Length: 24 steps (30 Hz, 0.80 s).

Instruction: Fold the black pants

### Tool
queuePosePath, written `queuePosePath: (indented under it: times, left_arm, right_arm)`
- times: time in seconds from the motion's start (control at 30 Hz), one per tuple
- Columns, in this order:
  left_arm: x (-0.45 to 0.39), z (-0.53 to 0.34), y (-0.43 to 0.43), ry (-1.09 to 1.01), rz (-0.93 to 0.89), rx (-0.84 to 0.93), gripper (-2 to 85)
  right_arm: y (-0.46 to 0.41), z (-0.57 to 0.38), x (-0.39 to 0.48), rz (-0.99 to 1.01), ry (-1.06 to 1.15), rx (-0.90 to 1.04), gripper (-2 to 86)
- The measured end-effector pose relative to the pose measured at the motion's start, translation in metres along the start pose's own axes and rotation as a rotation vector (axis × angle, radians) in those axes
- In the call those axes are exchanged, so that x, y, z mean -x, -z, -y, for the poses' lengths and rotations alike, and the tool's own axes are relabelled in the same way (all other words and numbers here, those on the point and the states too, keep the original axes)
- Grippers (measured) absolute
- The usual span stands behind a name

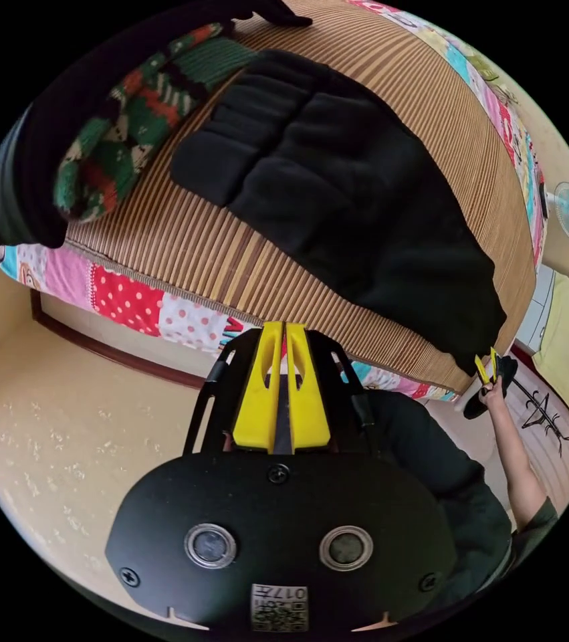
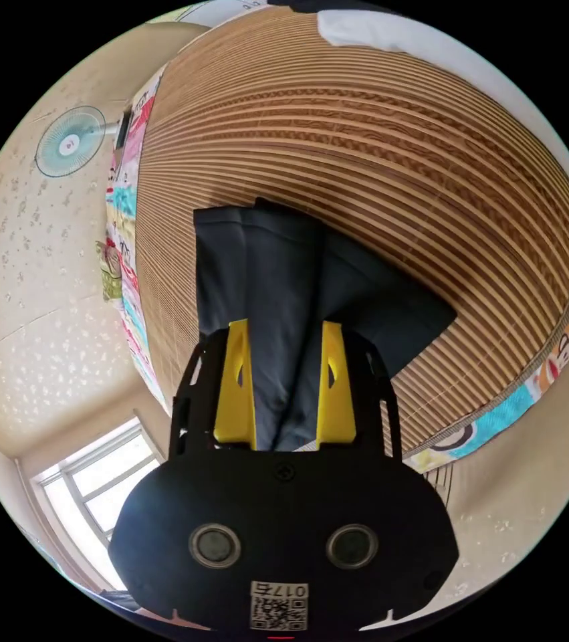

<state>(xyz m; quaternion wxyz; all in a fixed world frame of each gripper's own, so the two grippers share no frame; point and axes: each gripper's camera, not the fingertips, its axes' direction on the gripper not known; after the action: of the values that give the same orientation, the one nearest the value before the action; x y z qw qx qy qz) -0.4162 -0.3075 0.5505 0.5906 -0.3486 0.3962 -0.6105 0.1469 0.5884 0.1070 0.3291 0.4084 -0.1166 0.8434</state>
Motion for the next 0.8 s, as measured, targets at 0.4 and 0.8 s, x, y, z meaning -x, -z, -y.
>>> queuePosePath:
  times: [0.4, 0.8]
  left_arm:
    - [0.002, -0.010, 0.058, 0.035, -0.118, -0.098, -0.5]
    - [-0.017, 0.031, 0.129, -0.064, -0.049, -0.320, 11.3]
  right_arm:
    - [0.055, -0.031, 0.101, -0.217, 0.490, 0.029, 0.8]
    - [0.019, -0.055, -0.048, 0.036, -0.152, 0.049, 1.7]
